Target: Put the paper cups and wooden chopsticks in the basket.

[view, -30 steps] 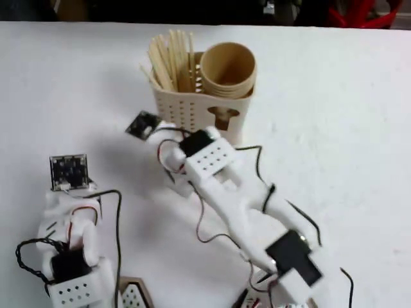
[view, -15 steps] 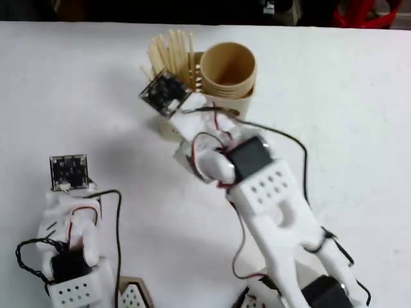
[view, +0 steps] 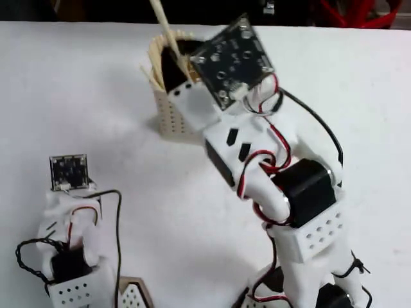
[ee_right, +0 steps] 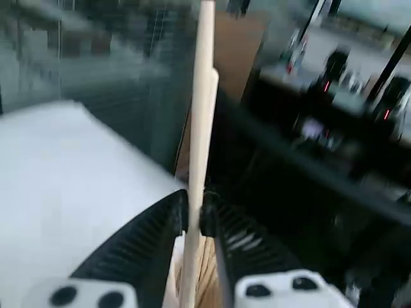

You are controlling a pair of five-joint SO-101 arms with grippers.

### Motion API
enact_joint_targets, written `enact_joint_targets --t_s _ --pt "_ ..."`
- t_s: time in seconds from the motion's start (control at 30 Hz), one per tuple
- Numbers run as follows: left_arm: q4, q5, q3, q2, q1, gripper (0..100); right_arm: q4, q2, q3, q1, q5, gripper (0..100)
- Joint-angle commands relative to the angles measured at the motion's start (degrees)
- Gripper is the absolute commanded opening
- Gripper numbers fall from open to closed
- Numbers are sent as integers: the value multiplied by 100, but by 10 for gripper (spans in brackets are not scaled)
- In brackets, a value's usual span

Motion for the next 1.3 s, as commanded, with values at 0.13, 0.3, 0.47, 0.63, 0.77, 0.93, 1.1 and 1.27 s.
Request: enact_joint_targets --t_s 0.13,0.3,0.47,0.63,0.77,0.93,1.1,1.27 --pt "-123 -53 -44 -48 -40 24 -1552 558 -246 66 -26 19" --pt "-123 -53 -44 -48 -40 24 -2044 1385 -255 347 -26 19" --pt "-123 -53 -44 -48 -40 24 -2158 2053 -255 629 -26 22" --pt "-123 -53 -44 -48 -40 24 -2158 2484 -255 804 -35 25" --pt "-158 -53 9 -48 -40 24 -2114 2510 -255 796 -62 26" --pt "-158 -53 9 -48 -40 24 -1516 2193 -325 725 -70 110" --pt "-158 -53 9 -57 -40 24 -611 1640 -316 637 -35 122" --pt "-158 -53 9 -57 -40 24 66 1156 -316 673 -26 43"
